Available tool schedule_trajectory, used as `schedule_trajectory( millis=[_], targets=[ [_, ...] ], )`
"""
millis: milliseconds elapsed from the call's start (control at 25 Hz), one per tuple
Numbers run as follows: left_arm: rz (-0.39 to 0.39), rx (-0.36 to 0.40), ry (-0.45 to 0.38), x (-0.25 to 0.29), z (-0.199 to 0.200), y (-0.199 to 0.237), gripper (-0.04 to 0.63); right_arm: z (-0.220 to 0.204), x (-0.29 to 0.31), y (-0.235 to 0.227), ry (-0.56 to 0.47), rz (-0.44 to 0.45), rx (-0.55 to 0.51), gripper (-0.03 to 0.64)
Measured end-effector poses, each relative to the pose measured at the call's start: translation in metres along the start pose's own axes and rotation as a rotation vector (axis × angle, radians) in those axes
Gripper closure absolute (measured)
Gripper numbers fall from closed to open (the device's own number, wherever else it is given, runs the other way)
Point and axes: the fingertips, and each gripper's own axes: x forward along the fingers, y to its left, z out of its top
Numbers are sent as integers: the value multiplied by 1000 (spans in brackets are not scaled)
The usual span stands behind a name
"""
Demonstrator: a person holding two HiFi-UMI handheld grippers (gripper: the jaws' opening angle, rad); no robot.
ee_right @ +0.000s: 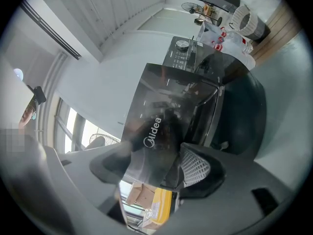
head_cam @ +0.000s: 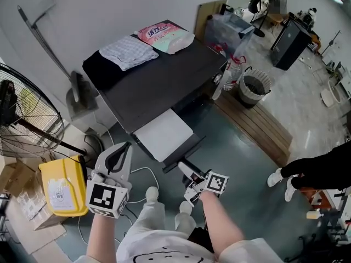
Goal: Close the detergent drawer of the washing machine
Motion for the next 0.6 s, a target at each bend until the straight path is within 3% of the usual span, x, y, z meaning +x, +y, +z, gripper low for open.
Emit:
schedule_trajectory(
  millis=[600],
  targets=[
    [17, -8, -15, 17, 11, 25, 575, 5, 37, 1, 19, -7, 4, 315]
  ],
)
